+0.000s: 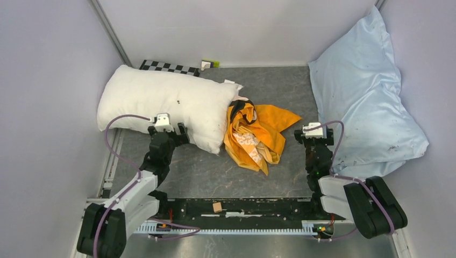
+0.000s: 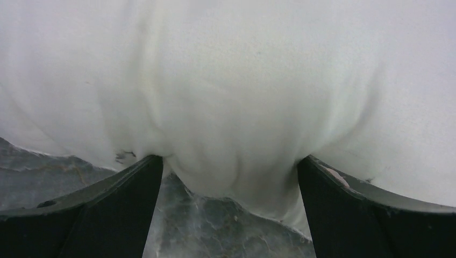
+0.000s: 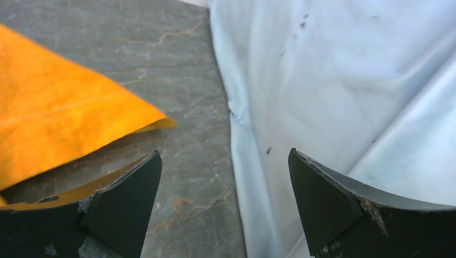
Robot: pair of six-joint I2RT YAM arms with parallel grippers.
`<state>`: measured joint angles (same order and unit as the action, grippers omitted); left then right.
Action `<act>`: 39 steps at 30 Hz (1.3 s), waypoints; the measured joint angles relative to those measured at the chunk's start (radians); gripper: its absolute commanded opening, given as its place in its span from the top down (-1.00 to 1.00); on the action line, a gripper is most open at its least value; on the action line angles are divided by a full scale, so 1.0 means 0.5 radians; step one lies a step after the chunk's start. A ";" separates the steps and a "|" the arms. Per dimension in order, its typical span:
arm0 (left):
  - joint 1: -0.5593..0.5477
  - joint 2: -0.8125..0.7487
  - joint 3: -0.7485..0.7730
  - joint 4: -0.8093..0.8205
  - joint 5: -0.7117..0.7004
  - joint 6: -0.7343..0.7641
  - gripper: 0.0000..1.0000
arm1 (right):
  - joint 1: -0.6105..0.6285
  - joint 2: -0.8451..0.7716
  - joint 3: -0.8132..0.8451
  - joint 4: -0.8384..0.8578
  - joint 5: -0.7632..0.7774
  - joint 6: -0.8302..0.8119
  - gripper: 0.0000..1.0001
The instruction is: Remove the pillowcase from the pillow
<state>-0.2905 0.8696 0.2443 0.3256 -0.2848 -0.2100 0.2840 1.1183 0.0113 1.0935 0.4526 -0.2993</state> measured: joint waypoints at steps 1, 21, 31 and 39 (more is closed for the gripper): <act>0.057 0.050 -0.002 0.092 0.014 0.045 -1.00 | -0.017 0.063 0.000 0.127 0.008 -0.024 -0.87; 0.420 0.795 0.018 0.924 0.435 0.124 -0.69 | -0.077 0.191 -0.001 0.403 -0.016 -0.001 -0.89; 0.424 1.161 0.027 1.339 0.536 0.245 -1.00 | -0.185 0.562 -0.002 0.647 -0.013 0.107 -0.96; 0.425 1.173 0.037 1.351 0.541 0.253 -1.00 | -0.189 0.562 -0.002 0.670 -0.021 0.135 -0.96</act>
<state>-0.0780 1.4563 0.2626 1.0012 -0.0143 -0.0834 0.1894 1.3991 0.0105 1.4284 0.4423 -0.2317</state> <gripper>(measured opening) 0.994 0.979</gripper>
